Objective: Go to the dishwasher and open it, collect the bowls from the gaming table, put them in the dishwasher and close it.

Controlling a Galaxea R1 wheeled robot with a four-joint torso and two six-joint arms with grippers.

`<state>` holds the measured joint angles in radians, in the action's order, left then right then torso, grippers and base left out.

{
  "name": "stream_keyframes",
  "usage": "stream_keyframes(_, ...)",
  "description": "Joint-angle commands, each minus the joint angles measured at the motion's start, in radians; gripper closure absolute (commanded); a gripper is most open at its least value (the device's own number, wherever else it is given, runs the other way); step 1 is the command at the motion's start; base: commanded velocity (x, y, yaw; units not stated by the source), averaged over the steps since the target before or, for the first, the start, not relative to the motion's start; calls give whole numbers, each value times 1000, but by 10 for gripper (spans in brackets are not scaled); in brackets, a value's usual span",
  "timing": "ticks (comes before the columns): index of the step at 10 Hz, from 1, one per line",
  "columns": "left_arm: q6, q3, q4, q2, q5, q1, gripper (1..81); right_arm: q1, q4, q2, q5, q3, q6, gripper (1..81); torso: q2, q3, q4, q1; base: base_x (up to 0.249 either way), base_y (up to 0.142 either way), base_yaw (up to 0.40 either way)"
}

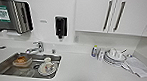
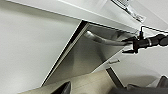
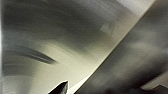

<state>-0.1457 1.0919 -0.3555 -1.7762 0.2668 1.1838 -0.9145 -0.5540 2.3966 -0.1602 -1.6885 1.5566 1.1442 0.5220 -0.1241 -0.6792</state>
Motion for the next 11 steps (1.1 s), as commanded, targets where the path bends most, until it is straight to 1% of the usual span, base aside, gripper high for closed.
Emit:
stream_keyframes(1,5,-20,-19,49,-11,-65,10,-8,-63,-11,-153,14,-16,10,0,0,0,0,0,0,0)
stream_keyframes(4,5,-18,-17,47,-11,-65,10,-33,-79,-14,-153,11,-16,10,0,0,0,0,0,0,0)
stream_keyframes(9,5,-18,-19,41,-11,-65,10,-68,-81,0,-151,-16,-18,10,0,-1,0,0,0,0,0)
stream_keyframes(11,5,-18,-19,41,-11,-65,10,-71,-81,6,-151,-19,-18,10,0,-1,0,0,-69,0,0)
